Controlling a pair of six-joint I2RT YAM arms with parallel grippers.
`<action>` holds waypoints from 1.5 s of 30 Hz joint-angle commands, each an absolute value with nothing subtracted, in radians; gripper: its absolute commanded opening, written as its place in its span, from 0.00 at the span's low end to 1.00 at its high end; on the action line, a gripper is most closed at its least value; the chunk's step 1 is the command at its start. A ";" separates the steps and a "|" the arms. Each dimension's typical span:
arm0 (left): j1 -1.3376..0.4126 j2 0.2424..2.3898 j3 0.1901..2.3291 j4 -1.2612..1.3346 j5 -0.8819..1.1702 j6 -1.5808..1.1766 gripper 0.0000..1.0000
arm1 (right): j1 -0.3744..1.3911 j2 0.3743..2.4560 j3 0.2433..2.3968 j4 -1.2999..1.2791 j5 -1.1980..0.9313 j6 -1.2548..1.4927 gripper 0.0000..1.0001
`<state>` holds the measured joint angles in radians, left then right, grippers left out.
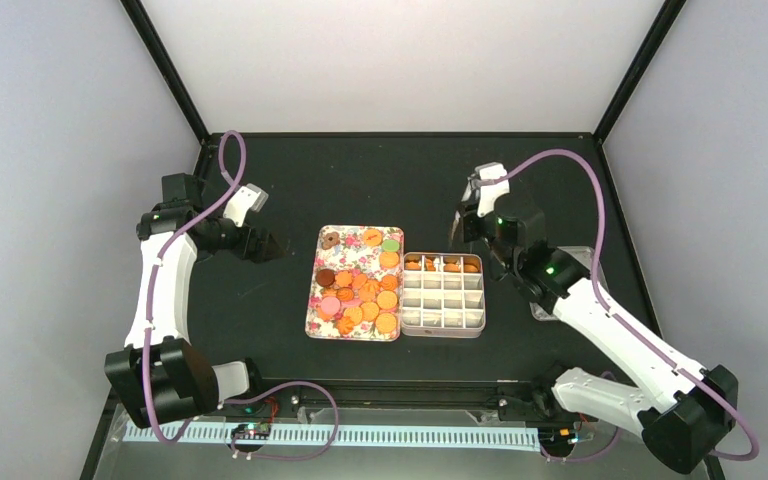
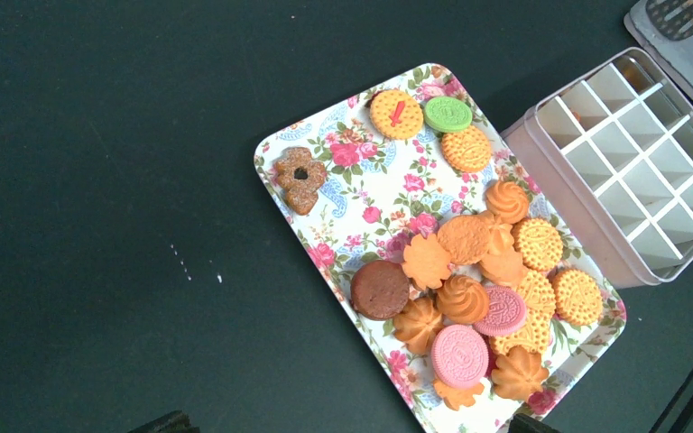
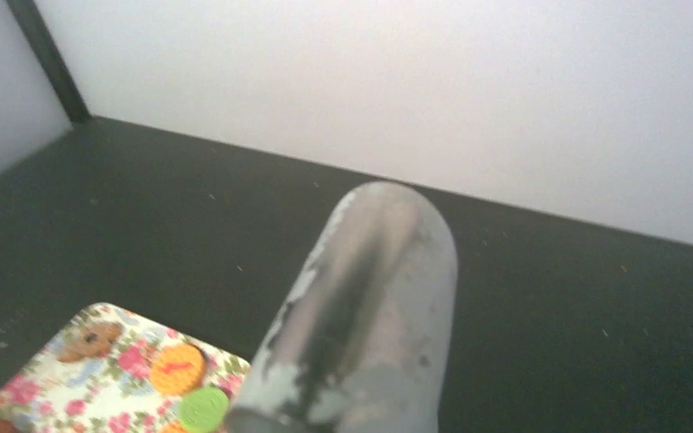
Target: Pack the cookies
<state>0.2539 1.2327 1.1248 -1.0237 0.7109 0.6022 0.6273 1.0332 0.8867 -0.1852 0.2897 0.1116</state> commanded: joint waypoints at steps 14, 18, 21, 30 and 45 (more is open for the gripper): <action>0.264 1.221 1.137 -1.050 0.664 0.612 0.93 | 1.005 1.495 1.175 0.055 0.036 0.085 0.33; 0.265 1.220 1.132 -1.052 0.665 0.613 0.93 | 1.024 1.595 1.219 0.073 -0.008 0.084 0.33; 0.267 1.220 1.134 -1.054 0.668 0.612 0.93 | 1.024 1.655 1.249 0.087 -0.025 0.079 0.33; 0.266 1.213 1.132 -1.062 0.664 0.617 0.93 | 1.024 1.744 1.315 0.082 0.014 0.023 0.33; 0.266 1.211 1.135 -1.060 0.665 0.618 0.93 | 1.023 1.837 1.331 0.066 0.033 -0.019 0.33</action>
<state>0.2562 1.2320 1.1240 -1.0428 0.6678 0.6022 1.0256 1.8210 1.3327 0.0547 0.0212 -0.0029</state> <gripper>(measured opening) 0.926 0.331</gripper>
